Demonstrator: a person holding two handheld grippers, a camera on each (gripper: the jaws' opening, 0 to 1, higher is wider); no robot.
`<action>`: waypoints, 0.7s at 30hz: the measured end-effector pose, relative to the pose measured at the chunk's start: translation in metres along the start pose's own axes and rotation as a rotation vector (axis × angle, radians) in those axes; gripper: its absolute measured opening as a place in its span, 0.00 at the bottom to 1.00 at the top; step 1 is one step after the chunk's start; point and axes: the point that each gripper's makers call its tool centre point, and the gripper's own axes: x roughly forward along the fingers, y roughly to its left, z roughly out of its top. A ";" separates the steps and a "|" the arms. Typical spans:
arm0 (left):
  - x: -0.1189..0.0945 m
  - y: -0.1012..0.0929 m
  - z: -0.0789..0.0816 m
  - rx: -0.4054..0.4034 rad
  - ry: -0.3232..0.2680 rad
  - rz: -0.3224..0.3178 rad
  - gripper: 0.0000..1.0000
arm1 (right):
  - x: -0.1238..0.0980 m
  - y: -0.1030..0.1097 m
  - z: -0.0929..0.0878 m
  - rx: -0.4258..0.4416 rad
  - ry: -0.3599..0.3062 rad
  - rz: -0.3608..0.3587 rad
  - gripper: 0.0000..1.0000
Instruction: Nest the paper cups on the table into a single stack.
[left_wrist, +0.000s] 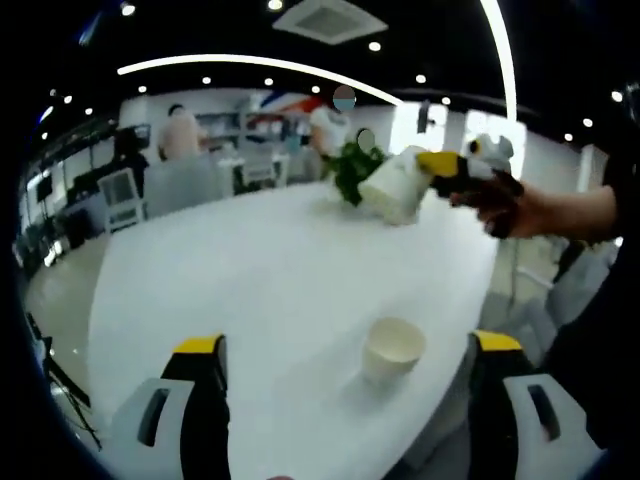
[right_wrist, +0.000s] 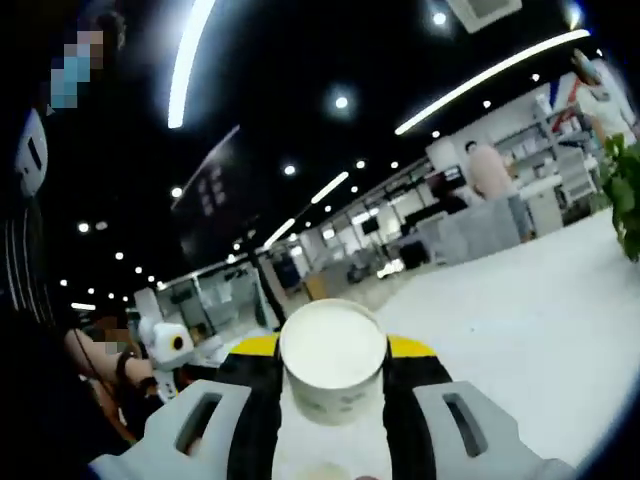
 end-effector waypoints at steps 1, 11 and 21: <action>-0.001 -0.002 0.003 -0.014 -0.018 -0.004 0.99 | -0.001 0.000 -0.002 0.002 -0.001 -0.003 0.35; 0.000 -0.022 0.008 -0.072 -0.062 -0.054 0.97 | 0.003 0.016 -0.018 0.045 -0.005 0.021 0.35; 0.006 -0.051 0.023 -0.097 -0.102 -0.133 0.87 | 0.008 0.038 -0.032 0.097 0.006 0.077 0.35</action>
